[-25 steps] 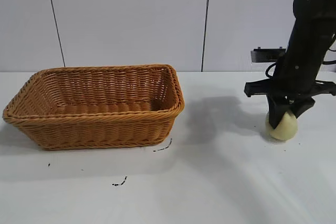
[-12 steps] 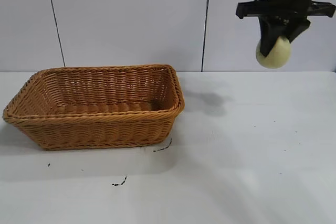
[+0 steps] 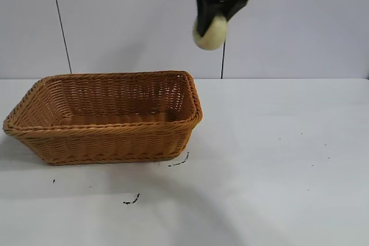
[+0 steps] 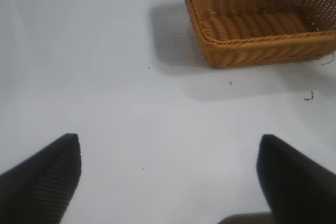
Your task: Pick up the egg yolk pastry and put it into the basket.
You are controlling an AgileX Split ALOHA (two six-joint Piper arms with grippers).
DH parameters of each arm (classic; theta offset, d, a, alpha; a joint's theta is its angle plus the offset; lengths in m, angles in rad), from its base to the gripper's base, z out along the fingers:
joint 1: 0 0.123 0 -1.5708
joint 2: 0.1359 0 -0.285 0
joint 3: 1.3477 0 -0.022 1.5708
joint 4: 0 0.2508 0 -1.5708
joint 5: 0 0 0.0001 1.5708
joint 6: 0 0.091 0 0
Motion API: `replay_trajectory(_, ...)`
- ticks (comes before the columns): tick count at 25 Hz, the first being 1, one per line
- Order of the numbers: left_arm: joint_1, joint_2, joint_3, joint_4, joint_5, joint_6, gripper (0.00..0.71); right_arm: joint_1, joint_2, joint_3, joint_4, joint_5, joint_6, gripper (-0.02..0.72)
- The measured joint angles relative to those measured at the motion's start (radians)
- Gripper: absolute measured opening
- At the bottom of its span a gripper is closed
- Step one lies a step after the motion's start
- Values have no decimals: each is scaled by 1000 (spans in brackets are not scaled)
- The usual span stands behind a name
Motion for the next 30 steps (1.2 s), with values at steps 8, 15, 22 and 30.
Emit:
replay_trajectory(8, 0, 0, 0, 0, 0, 0, 693, 23, 168, -12, 2, -134, 1, 182)
replay_trajectory(15, 0, 0, 0, 0, 0, 0, 693, 23, 200, -12, 19, -153, -8, 461)
replay_trajectory(22, 0, 0, 0, 0, 0, 0, 693, 17, 130, -16, 4, -129, -11, 685)
replay_trajectory(30, 0, 0, 0, 0, 0, 0, 693, -107, 9, -28, -10, -78, 0, 692)
